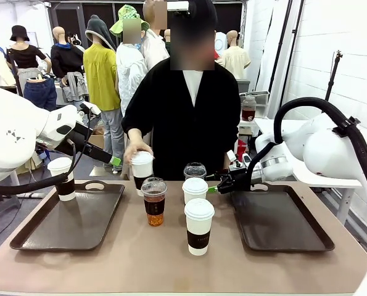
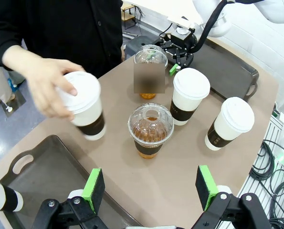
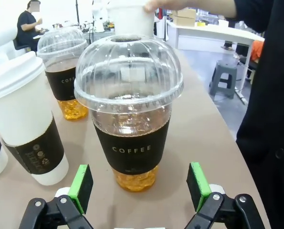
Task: Distribute the coffee onto the tray.
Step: Pick up one iced Americano and place it on the right Handle tray.
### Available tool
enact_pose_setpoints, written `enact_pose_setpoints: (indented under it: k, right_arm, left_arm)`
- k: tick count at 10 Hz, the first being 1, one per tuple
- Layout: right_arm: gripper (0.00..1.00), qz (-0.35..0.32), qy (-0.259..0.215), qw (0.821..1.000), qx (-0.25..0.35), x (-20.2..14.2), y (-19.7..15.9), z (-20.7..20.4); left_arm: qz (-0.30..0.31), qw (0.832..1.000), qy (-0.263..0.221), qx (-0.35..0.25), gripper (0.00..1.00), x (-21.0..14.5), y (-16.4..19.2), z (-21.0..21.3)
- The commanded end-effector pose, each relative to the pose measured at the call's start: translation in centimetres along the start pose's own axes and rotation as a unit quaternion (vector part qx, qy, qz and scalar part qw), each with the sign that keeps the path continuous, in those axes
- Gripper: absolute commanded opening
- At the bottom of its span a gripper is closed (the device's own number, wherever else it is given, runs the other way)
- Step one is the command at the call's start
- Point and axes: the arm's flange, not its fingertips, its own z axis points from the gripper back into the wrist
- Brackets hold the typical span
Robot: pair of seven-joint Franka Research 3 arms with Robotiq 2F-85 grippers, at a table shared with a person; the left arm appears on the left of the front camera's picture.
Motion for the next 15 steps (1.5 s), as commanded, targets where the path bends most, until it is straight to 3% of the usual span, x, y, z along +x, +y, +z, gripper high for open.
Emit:
enact_pose_setpoints:
  k: [1,15]
  right_arm:
    - [1.0,-0.009,-0.007,1.0,0.014,0.2,-0.9,-0.9]
    - [1.0,-0.024,0.003,0.998,0.056,0.5,-2.0,-4.7]
  left_arm:
    - [0.002,1.0,0.001,-0.003,1.0,-0.1,0.1,0.0]
    - [0.002,1.0,0.001,-0.003,1.0,-0.1,0.1,0.0]
